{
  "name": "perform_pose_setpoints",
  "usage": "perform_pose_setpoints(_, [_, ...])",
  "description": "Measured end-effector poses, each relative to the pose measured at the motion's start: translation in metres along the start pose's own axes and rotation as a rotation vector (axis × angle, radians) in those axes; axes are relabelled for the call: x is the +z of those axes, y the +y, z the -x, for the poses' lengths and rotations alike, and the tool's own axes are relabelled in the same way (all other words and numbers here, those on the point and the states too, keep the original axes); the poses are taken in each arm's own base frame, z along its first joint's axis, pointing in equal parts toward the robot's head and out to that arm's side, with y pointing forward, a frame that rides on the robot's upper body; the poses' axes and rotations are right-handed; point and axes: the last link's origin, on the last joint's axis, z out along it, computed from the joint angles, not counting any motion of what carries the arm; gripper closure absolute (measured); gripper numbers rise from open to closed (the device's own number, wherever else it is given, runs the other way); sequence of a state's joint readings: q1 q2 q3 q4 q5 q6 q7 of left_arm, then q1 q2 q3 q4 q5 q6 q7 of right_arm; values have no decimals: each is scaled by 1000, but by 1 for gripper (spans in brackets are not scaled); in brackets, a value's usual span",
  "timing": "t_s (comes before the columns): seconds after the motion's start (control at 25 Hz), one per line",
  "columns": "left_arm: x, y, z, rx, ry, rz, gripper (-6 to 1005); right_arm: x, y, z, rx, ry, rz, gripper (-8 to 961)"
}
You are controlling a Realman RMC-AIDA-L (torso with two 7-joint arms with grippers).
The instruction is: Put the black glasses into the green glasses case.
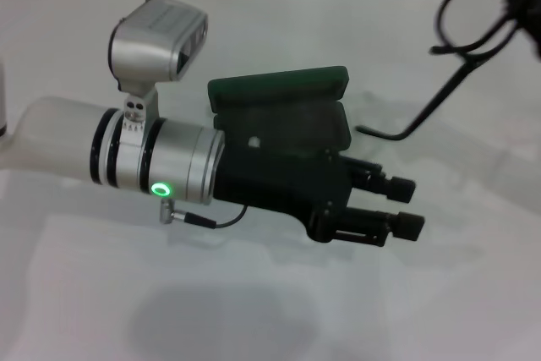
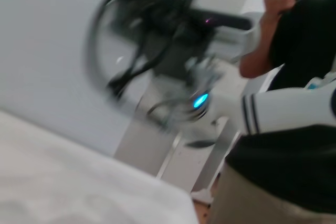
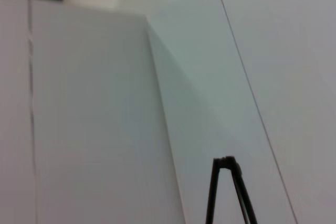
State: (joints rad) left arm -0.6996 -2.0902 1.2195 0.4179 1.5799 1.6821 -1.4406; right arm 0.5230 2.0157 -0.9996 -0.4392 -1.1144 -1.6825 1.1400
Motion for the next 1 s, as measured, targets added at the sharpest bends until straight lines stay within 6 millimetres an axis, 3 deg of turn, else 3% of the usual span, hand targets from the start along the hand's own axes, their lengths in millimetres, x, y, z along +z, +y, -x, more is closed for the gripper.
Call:
perform_pose_setpoints(0.32, [-6, 1, -16, 26, 110, 1, 467, 21, -3, -32, 48, 222, 26, 865])
perform_pose_setpoints(0.56, [-6, 1, -17, 29, 112, 4, 467, 20, -8, -42, 44, 364, 38, 865])
perform_pose_setpoints(1.0, [-5, 0, -20, 35, 109, 6, 467, 25, 5, -52, 69, 485, 160, 865])
